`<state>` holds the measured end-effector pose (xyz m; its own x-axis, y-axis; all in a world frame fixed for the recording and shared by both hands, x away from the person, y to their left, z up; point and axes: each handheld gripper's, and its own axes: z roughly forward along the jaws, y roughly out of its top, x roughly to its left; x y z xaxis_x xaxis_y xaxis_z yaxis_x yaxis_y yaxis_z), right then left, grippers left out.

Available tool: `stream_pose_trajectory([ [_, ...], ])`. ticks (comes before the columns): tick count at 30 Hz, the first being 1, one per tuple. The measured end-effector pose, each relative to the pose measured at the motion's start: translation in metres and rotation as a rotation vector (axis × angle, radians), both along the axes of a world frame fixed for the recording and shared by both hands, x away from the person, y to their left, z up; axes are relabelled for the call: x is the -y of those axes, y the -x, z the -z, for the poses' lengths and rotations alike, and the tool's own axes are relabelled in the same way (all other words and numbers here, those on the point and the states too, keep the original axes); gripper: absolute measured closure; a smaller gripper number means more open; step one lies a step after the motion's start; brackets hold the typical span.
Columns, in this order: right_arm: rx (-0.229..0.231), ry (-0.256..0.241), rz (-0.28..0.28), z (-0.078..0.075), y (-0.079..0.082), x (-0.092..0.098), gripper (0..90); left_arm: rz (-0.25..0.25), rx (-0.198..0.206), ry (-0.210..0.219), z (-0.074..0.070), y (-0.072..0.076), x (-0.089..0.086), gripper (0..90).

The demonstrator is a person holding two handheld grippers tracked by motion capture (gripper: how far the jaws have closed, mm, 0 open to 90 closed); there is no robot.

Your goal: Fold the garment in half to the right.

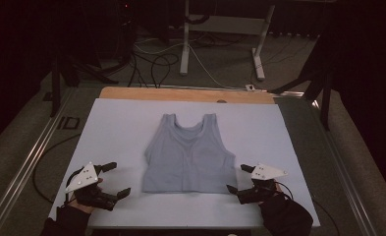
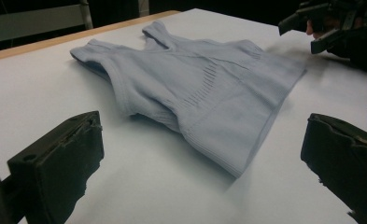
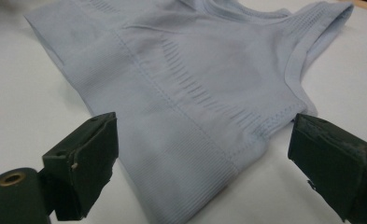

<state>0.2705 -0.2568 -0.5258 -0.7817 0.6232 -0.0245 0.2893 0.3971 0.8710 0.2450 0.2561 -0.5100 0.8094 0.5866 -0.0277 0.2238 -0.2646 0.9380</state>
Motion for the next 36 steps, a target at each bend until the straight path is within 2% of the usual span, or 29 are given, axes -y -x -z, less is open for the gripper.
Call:
stream_pose_trajectory([
  [9, -0.007, -0.010, 0.008, -0.003, -0.001, 0.000, 8.5, 0.024, -0.017, -0.022, -0.001, 0.001, 0.004, 0.3],
  [13, -0.012, -0.022, 0.000, -0.008, -0.001, -0.002, 8.5, 0.041, -0.023, -0.014, -0.004, 0.001, 0.005, 0.3],
  [16, -0.008, -0.009, 0.004, -0.015, 0.001, -0.004, 8.5, 0.045, -0.022, -0.026, -0.007, 0.001, 0.005, 0.3],
  [20, -0.008, -0.025, 0.004, -0.024, 0.001, -0.006, 8.5, 0.060, -0.016, -0.037, -0.012, 0.002, 0.010, 0.3],
  [22, 0.000, -0.036, -0.001, -0.032, 0.000, -0.006, 8.5, 0.080, -0.008, -0.028, -0.020, 0.002, 0.013, 0.2],
  [25, 0.007, -0.035, -0.011, -0.040, -0.002, -0.008, 8.5, 0.079, 0.006, -0.047, -0.028, 0.001, 0.013, 0.3],
  [28, 0.023, -0.024, -0.022, -0.048, -0.004, -0.010, 8.5, 0.079, 0.015, -0.046, -0.034, 0.001, 0.011, 0.2],
  [29, 0.027, -0.032, -0.028, -0.055, -0.007, -0.013, 8.5, 0.081, 0.013, -0.040, -0.036, 0.001, 0.011, 0.3],
  [32, 0.036, -0.031, -0.030, -0.062, -0.010, -0.015, 8.5, 0.086, 0.015, -0.042, -0.042, 0.001, 0.010, 0.3],
  [36, 0.046, -0.057, -0.040, -0.077, -0.021, -0.021, 8.5, 0.094, 0.006, -0.044, -0.049, -0.001, 0.011, 0.3],
])
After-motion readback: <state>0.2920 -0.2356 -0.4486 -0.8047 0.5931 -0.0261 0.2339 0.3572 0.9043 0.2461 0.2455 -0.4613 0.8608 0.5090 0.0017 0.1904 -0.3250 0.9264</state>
